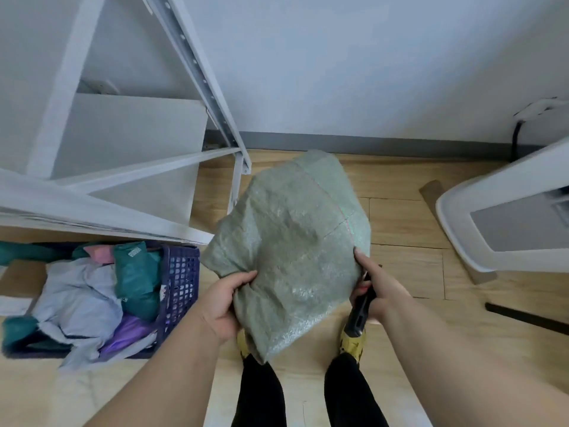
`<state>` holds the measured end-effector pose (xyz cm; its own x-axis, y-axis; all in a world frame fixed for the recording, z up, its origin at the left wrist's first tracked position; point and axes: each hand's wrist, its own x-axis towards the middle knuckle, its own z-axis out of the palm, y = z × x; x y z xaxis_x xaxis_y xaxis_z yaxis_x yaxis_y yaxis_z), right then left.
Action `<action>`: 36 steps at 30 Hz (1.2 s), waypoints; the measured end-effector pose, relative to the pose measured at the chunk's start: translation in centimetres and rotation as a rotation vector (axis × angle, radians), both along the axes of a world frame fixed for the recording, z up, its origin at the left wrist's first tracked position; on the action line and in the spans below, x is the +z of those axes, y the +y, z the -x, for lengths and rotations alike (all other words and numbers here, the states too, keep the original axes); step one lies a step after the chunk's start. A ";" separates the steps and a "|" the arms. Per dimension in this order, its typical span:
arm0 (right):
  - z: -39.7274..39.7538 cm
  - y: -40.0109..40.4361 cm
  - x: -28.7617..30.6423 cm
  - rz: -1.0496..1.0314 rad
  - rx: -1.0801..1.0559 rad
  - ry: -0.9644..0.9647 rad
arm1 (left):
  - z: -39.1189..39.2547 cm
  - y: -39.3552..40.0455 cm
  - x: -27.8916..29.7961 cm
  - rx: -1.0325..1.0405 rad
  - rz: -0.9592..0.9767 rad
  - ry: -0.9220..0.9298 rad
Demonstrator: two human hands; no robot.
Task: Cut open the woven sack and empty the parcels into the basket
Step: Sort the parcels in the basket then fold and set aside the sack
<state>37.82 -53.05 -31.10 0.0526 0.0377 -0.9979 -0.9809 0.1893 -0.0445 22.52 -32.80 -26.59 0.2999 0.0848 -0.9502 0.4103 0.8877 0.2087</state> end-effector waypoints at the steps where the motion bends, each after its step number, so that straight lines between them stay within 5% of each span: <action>1: -0.7 0.2 -0.8 0.057 0.072 -0.029 | 0.3 -0.3 -1.4 -0.005 -0.022 0.055; 8: -7.6 5.8 -9.0 0.223 0.465 -0.309 | -3.3 0.1 -10.7 0.148 -0.194 0.141; 14: -14.3 12.2 -17.7 -0.121 0.452 -0.419 | -6.6 2.9 -20.1 0.354 -0.331 0.082; 17: -15.1 14.9 -24.0 0.028 0.545 -0.529 | -7.0 2.9 -27.6 0.404 -0.353 0.198; 22: -10.6 16.8 -34.7 0.308 0.981 -0.740 | -6.9 1.9 -38.6 0.363 -0.072 0.410; 24: -7.7 16.6 -37.7 0.324 1.142 -0.776 | -6.5 1.5 -41.5 0.234 -0.187 0.599; 26: -5.3 16.3 -39.4 0.364 1.261 -0.802 | -6.1 1.0 -42.9 0.038 -0.623 0.767; 28: -3.6 15.6 -40.7 0.450 1.287 -0.782 | -5.2 0.9 -43.3 -0.366 -1.150 0.582; 30: -2.0 14.8 -42.3 0.524 1.245 -0.627 | -4.0 1.7 -44.6 -0.917 -1.364 0.290; 33: 0.3 14.1 -44.5 0.372 0.989 -0.300 | -2.5 4.5 -47.3 -1.491 -1.150 0.253; 36: 1.3 14.1 -44.6 0.200 0.898 -0.242 | -2.3 7.2 -47.7 -1.518 -0.847 0.396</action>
<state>36.54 -38.95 -75.73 0.2929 -0.0058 -0.9561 -0.7161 -0.6640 -0.2153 24.81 -25.65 -74.26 0.3593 0.4349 -0.8257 0.8213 -0.5675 0.0585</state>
